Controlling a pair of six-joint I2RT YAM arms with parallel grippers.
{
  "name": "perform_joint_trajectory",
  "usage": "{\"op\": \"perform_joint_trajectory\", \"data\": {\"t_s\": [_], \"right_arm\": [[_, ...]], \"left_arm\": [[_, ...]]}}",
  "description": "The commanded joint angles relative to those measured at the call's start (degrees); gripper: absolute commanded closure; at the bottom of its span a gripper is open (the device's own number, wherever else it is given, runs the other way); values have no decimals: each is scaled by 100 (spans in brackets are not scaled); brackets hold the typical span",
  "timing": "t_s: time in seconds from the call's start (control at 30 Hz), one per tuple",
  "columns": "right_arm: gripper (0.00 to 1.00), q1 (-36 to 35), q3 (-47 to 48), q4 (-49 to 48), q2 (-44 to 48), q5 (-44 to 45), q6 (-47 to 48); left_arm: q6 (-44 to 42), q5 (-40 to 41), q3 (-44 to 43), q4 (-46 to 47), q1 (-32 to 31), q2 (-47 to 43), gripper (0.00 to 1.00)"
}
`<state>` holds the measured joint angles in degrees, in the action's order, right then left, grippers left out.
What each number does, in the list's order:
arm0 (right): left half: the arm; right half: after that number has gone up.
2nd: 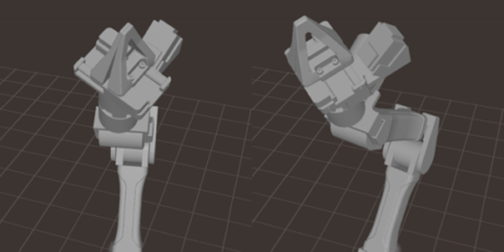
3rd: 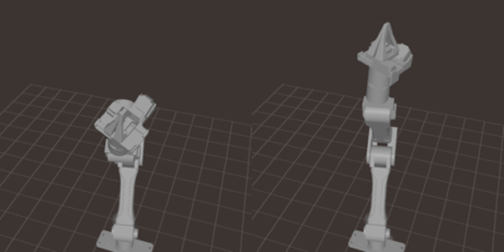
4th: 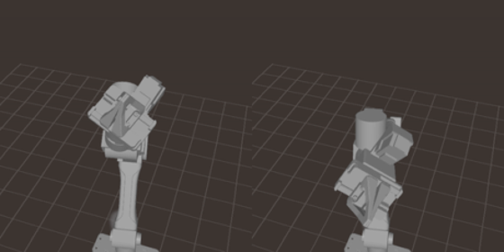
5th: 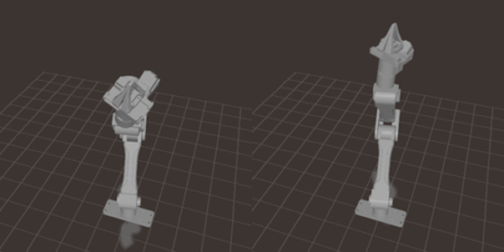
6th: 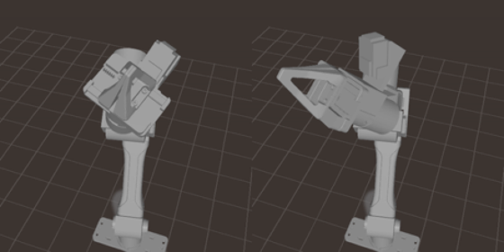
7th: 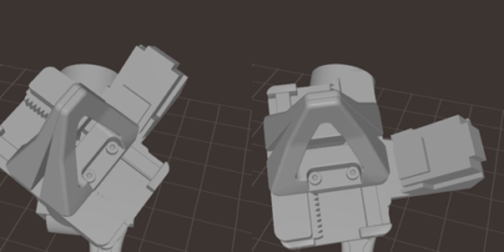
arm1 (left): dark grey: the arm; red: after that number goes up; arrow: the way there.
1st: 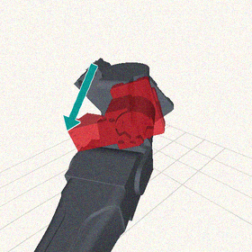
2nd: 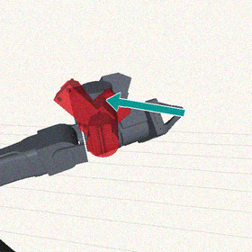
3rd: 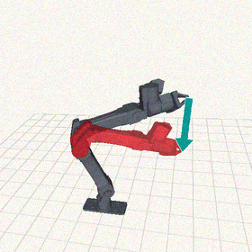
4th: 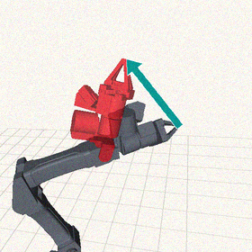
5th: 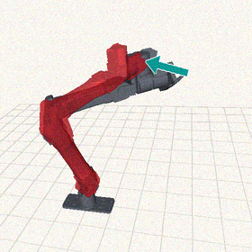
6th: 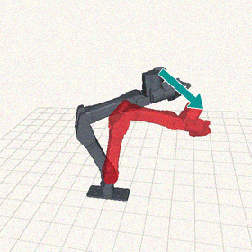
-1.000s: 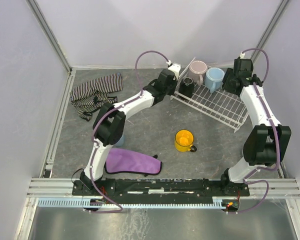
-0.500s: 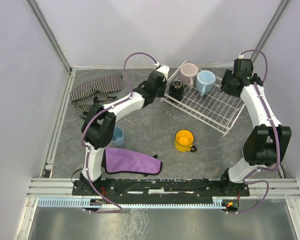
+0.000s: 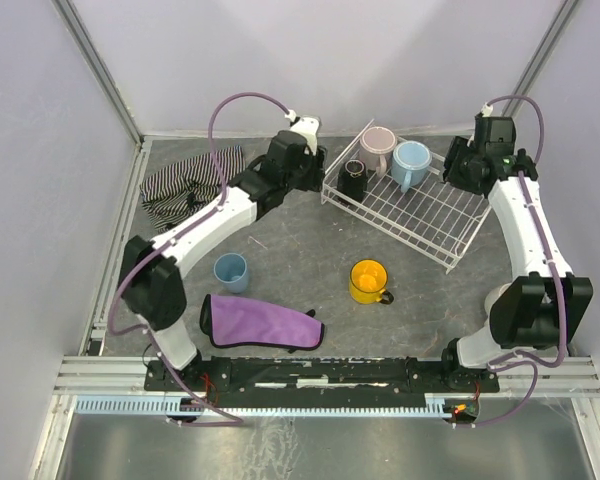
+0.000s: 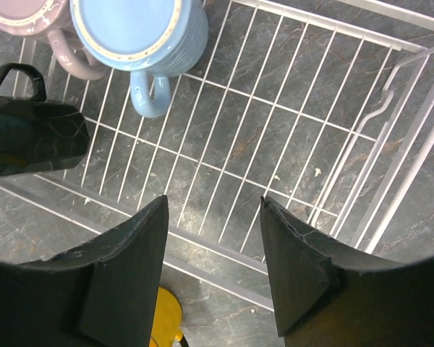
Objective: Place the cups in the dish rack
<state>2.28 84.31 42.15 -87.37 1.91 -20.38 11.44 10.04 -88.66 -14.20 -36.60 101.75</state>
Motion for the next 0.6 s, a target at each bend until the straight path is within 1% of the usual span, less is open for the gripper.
{"op": "perform_joint_trajectory", "data": {"t_s": [0.0, 0.13, 0.23, 0.33, 0.43, 0.57], "right_arm": [[38, -52, 308, 231, 254, -300, -169], [37, -59, 419, 375, 380, -403, -225], [38, -53, 443, 425, 527, -516, -275], [37, -57, 389, 450, 686, -556, -293], [37, -60, 343, 496, 831, -561, -281], [37, -56, 271, 529, 957, -568, -284]], "left_arm": [[57, -295, 362, -1034, -544, -703, 37], [75, -116, 300, -1891, -1079, -803, 37], [162, -7, 264, -2184, -1465, -745, 37], [349, 118, 375, -2191, -1755, -670, 37], [695, 250, 547, -2125, -1846, -538, 37], [1093, 41, 970, -1526, -1846, -527, 37]]}}
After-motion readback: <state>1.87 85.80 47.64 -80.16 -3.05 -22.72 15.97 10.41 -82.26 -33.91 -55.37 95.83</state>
